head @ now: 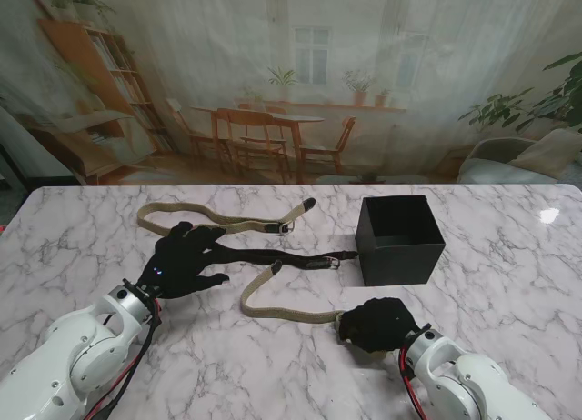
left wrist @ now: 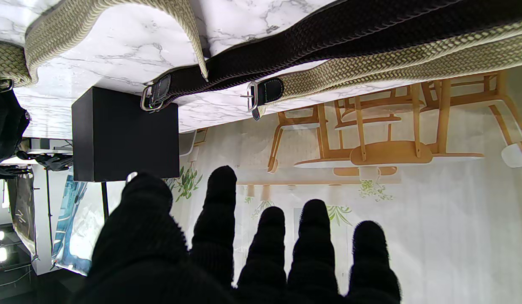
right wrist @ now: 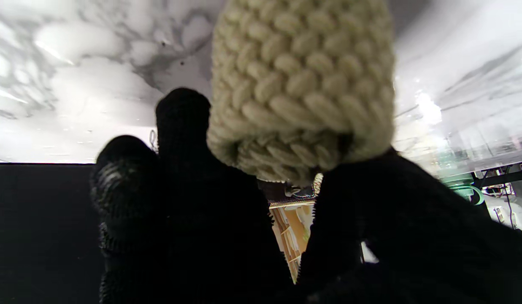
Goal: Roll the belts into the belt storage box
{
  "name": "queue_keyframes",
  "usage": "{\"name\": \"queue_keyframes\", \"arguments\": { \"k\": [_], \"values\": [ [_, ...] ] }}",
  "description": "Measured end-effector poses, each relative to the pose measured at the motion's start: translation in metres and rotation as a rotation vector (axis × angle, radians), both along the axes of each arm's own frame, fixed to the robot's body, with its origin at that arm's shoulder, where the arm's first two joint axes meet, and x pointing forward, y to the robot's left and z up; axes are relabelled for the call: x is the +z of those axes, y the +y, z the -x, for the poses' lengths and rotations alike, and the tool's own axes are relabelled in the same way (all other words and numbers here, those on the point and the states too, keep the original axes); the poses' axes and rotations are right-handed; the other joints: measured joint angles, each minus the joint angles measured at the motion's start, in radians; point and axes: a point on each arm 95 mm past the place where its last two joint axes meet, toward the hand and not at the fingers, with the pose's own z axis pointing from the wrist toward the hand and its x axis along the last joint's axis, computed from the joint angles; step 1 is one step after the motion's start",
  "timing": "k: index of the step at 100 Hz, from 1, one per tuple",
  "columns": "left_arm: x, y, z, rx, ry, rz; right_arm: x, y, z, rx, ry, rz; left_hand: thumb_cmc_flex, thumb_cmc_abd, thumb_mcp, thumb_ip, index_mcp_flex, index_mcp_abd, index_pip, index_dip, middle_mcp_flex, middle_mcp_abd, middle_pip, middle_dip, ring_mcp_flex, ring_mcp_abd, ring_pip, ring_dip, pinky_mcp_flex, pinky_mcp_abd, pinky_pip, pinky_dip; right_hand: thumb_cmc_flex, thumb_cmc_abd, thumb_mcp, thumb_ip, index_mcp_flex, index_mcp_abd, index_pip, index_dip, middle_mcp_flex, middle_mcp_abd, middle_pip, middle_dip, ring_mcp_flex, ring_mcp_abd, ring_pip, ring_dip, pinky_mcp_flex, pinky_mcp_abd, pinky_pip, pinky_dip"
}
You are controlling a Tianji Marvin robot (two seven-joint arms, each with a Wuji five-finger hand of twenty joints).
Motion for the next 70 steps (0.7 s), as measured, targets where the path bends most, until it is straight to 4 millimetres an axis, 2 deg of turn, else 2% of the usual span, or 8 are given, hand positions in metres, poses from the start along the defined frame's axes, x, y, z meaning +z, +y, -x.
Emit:
{"name": "queue_keyframes", "arguments": {
  "k": [10,19,24,27,34,46,60,70],
  "values": [
    [0.000,0.000,0.000,0.000,0.000,0.000,0.000,-0.001,0.000,0.004,0.012,-0.006,0.000,0.000,0.000,0.000,0.000,0.000,0.000,0.000,0.000,0.000,0.000,0.000,0.000,0.000,0.000,0.000,0.000,0.000,-0.001,0.000,-0.047,-0.019,0.056,-0.005,0.006,0.046,0.004,0.013,0.010,0.000,-0.068,-0.054,0.007,0.000,-0.172,-0.061,-0.035,-0.026,-0.069,-0.001],
    [0.000,0.000,0.000,0.000,0.000,0.000,0.004,-0.002,0.000,0.016,0.064,-0.004,0.000,0.000,0.000,0.000,0.000,0.000,0.000,0.000,0.000,0.000,0.000,0.000,0.000,0.000,0.000,0.000,0.000,0.000,-0.011,0.000,-0.197,-0.006,0.082,0.104,0.009,0.154,-0.272,0.210,-0.014,-0.004,-0.112,-0.100,-0.009,-0.004,-0.332,-0.110,-0.109,-0.040,-0.133,-0.002],
    [0.000,0.000,0.000,0.000,0.000,0.000,0.010,-0.002,0.001,0.021,0.122,0.006,0.000,0.000,0.000,0.000,0.000,0.000,0.000,0.000,0.000,0.000,0.000,0.000,0.000,0.000,0.000,0.000,0.000,0.000,-0.011,0.000,-0.266,0.005,0.040,0.117,-0.025,0.202,-0.358,0.250,-0.077,0.010,-0.130,-0.118,-0.063,-0.004,-0.401,-0.124,-0.170,-0.055,-0.172,-0.004],
    [0.000,0.000,0.000,0.000,0.000,0.000,0.014,-0.002,0.003,0.028,0.157,0.021,0.000,0.000,0.000,0.000,0.000,0.000,0.000,0.000,0.000,0.000,0.000,0.000,0.000,0.000,0.000,0.000,0.000,0.000,-0.011,0.000,-0.293,0.006,-0.049,0.117,-0.068,0.234,-0.407,0.266,-0.120,0.012,-0.163,-0.143,-0.106,-0.012,-0.444,-0.136,-0.208,-0.075,-0.190,-0.004],
    [0.000,0.000,0.000,0.000,0.000,0.000,0.023,-0.001,0.007,0.052,0.214,0.070,-0.007,0.000,0.000,0.000,0.000,0.000,0.000,0.000,0.000,0.000,0.000,0.000,0.000,0.000,0.000,0.000,0.000,0.000,-0.011,0.000,-0.304,0.026,-0.159,0.120,-0.140,0.263,-0.453,0.280,-0.192,0.013,-0.193,-0.171,-0.166,-0.030,-0.503,-0.160,-0.260,-0.103,-0.213,-0.007],
    [0.000,0.000,0.000,0.001,0.000,0.002,0.029,-0.004,0.013,0.084,0.253,0.119,-0.007,0.000,0.000,0.000,0.000,0.000,0.000,0.000,0.000,0.000,0.000,0.000,0.000,0.000,0.000,0.000,0.000,0.000,-0.011,0.000,-0.275,0.018,-0.204,0.134,-0.227,0.286,-0.493,0.293,-0.281,0.005,-0.210,-0.196,-0.237,-0.079,-0.548,-0.181,-0.306,-0.149,-0.240,-0.028],
    [0.000,0.001,0.000,0.001,-0.001,0.002,0.036,-0.008,0.014,0.107,0.298,0.171,-0.007,0.000,0.000,0.000,0.000,0.000,0.000,0.000,0.000,0.000,0.000,0.000,0.000,0.000,0.000,0.000,0.000,0.000,-0.011,0.000,-0.090,-0.046,0.233,0.219,-0.336,0.298,-0.507,0.338,-0.345,-0.020,-0.288,-0.246,-0.296,-0.131,-0.606,-0.248,-0.332,-0.191,-0.269,-0.072],
    [0.000,0.001,0.000,0.001,-0.002,0.001,0.038,-0.009,0.014,0.113,0.302,0.195,-0.007,0.000,0.000,0.000,0.000,0.000,0.000,0.000,0.000,0.000,0.000,0.000,0.000,0.000,0.000,0.000,0.000,0.000,-0.011,0.000,0.007,-0.066,0.370,0.258,-0.423,0.311,-0.532,0.350,-0.378,-0.059,-0.352,-0.280,-0.332,-0.157,-0.627,-0.260,-0.349,-0.214,-0.288,-0.088]
  ]
}}
